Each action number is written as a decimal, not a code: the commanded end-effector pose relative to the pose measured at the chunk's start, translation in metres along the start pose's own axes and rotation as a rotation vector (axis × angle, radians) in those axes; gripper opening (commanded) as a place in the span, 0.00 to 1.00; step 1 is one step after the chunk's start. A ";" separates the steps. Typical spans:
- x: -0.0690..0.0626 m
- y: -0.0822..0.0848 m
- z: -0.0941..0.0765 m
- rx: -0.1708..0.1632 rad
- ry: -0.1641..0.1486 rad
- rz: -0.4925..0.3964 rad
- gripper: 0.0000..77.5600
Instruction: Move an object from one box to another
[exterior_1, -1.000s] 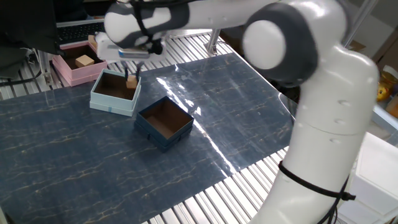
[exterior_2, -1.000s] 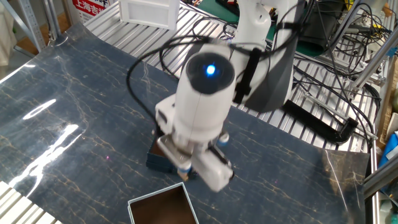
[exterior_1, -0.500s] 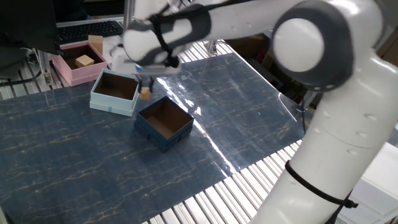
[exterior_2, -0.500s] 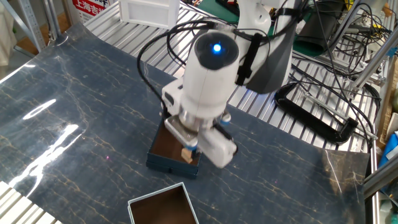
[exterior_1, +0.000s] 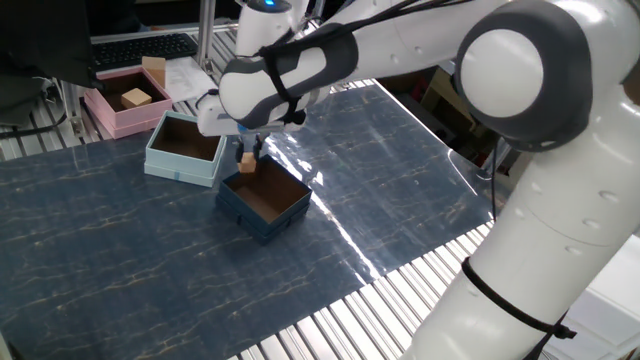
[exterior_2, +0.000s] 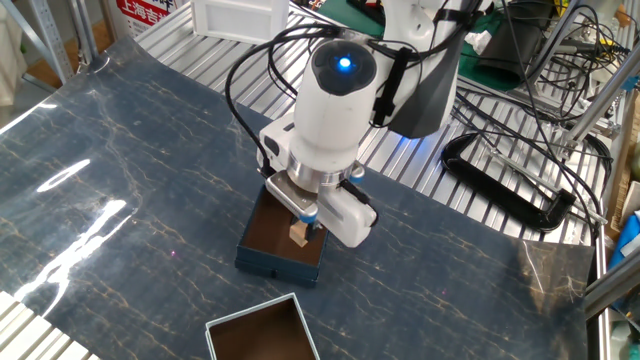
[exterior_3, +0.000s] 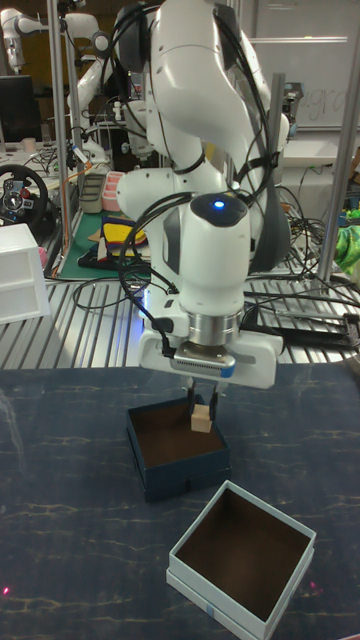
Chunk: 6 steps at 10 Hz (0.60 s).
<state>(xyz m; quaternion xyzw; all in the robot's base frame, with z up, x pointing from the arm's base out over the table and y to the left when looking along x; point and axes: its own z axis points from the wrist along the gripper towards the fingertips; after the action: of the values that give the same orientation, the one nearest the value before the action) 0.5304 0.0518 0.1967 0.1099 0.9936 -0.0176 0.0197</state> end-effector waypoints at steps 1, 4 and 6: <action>0.009 -0.016 0.010 0.000 -0.020 -0.066 0.02; 0.009 -0.016 0.013 0.003 -0.018 -0.086 0.02; 0.008 -0.014 0.019 0.003 -0.021 -0.087 0.02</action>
<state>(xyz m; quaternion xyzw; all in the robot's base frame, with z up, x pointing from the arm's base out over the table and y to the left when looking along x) 0.5190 0.0386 0.1791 0.0663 0.9972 -0.0207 0.0269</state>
